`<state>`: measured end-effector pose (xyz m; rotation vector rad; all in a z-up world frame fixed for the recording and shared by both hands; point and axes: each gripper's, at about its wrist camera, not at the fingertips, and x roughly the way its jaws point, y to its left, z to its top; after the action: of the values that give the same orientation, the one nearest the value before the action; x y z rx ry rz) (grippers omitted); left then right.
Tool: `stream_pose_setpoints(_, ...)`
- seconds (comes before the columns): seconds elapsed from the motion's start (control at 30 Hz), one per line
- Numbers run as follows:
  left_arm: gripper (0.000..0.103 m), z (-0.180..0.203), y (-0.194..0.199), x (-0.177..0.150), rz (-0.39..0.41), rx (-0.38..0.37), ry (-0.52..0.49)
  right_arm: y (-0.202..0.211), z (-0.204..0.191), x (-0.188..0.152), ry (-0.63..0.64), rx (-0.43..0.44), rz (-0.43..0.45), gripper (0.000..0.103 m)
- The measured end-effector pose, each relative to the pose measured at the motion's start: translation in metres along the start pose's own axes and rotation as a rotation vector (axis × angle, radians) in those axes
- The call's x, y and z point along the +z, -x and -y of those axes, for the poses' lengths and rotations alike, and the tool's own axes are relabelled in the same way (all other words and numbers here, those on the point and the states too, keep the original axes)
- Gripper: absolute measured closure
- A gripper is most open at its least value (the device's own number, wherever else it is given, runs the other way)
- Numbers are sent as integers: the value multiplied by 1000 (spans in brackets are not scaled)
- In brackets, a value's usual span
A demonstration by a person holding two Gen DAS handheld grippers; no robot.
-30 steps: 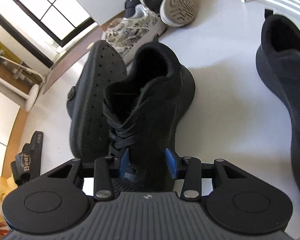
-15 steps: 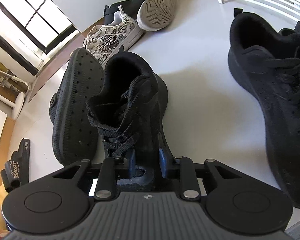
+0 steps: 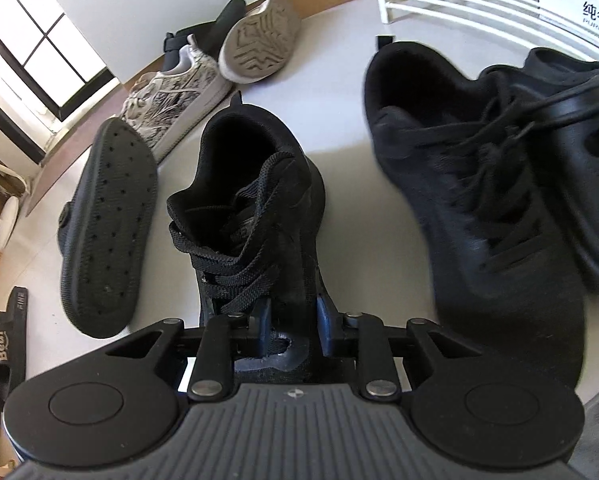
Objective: Organize scattered shoes
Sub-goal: 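Set the black sneaker beside the first sneaker next to the clogs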
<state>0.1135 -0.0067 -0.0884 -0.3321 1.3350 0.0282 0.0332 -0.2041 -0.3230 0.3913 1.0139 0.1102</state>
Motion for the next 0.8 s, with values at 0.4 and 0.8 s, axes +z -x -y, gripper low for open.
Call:
stream_pose_setpoints(0.4,31,5,-3,0,-9,8,-16,19,28,9,-11,-106,12,55)
stream_pose_setpoints(0.8,31,14,-7,-4,-23,-5,-39,32,-2,-16,114,-193,129,30)
